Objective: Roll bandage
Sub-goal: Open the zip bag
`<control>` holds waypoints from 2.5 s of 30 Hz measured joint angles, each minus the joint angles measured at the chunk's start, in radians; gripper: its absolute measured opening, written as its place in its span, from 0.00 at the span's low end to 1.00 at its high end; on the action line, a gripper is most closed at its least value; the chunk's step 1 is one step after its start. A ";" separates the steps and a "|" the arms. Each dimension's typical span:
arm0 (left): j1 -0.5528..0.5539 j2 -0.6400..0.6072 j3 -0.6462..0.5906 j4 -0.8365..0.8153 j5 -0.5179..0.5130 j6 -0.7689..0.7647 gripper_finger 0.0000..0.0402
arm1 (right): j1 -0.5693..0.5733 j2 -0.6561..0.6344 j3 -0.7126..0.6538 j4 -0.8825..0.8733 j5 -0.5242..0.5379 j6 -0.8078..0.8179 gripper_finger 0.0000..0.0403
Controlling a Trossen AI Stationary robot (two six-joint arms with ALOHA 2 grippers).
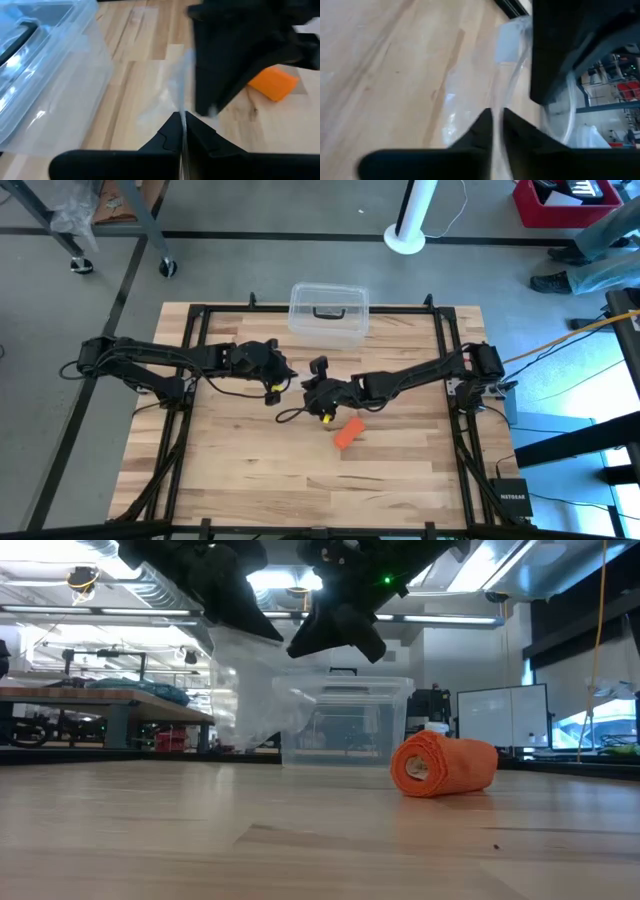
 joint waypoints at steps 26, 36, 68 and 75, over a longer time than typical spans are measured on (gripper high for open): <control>-0.031 0.002 0.000 -0.082 -0.214 0.014 0.00 | 0.062 0.104 0.001 -0.018 -0.018 0.287 0.02; -0.026 0.002 0.000 -0.160 -0.158 -0.025 0.00 | 0.063 0.105 0.001 -0.029 -0.036 0.391 0.02; -0.023 0.163 0.000 0.004 -0.077 0.007 0.00 | 0.089 0.134 -0.050 0.048 0.001 0.470 0.03; -0.023 0.165 0.000 0.045 -0.073 -0.001 0.00 | 0.089 0.138 -0.049 0.092 -0.060 0.620 0.11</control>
